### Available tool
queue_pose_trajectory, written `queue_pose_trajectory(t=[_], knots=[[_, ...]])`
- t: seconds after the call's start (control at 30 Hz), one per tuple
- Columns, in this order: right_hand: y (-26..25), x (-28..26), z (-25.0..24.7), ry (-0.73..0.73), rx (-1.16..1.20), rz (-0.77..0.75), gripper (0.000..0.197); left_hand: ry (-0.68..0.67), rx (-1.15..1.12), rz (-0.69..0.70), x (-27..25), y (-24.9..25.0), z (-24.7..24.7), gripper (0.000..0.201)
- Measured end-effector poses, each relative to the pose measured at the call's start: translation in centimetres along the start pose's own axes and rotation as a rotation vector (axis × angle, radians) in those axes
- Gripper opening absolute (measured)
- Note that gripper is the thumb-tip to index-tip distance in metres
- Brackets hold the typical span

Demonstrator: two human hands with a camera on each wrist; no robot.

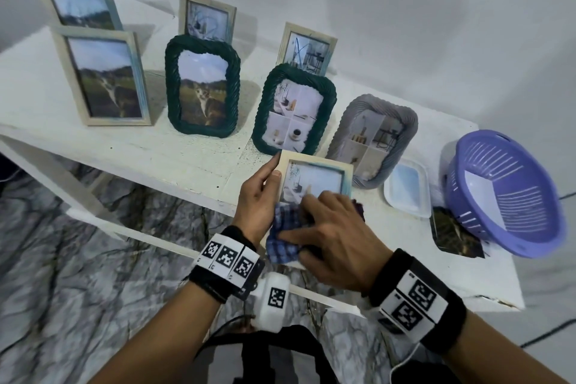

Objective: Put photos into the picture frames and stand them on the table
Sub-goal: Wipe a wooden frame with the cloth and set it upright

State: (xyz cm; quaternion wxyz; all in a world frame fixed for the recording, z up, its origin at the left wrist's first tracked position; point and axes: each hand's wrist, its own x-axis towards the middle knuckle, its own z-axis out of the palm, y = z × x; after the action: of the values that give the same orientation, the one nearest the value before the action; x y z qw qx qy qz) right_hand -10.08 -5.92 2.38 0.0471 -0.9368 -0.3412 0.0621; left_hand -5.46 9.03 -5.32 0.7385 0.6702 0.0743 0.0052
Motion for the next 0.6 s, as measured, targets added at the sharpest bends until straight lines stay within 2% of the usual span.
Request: queue_pose_trajectory(t=[0.07, 0.17, 0.23, 0.33, 0.4, 0.47, 0.53, 0.6], knots=[[0.0, -0.6, 0.0, -0.023, 0.021, -0.041, 0.036, -0.035, 0.003, 0.009, -0.5, -0.3, 0.2, 0.039], [1.5, -1.1, -0.5, 0.007, -0.078, -0.02, 0.034, -0.035, 0.044, 0.042, -0.5, -0.7, 0.4, 0.039], [2.9, -1.1, -0.5, 0.085, -0.144, 0.072, 0.034, -0.026, 0.067, 0.062, -0.1, -0.7, 0.1, 0.039], [4.2, -0.2, -0.3, 0.174, -0.148, 0.309, 0.043, -0.058, 0.126, 0.085, -0.3, 0.0, -0.1, 0.04], [3.6, 0.6, 0.1, 0.189, -0.087, 0.354, 0.046, -0.047, 0.138, 0.089, -0.2, 0.2, 0.0, 0.04], [1.9, 0.8, 0.5, 0.161, -0.015, 0.25, 0.042, -0.034, 0.132, 0.086, 0.0, 0.2, 0.1, 0.04], [0.5, 0.0, 0.6, 0.105, 0.041, 0.077, 0.036, -0.036, 0.097, 0.062, 0.2, 0.5, 0.0, 0.04], [0.3, -1.0, 0.2, 0.057, 0.042, -0.014, 0.034, -0.042, 0.096, 0.064, 0.3, 0.8, -0.1, 0.04]])
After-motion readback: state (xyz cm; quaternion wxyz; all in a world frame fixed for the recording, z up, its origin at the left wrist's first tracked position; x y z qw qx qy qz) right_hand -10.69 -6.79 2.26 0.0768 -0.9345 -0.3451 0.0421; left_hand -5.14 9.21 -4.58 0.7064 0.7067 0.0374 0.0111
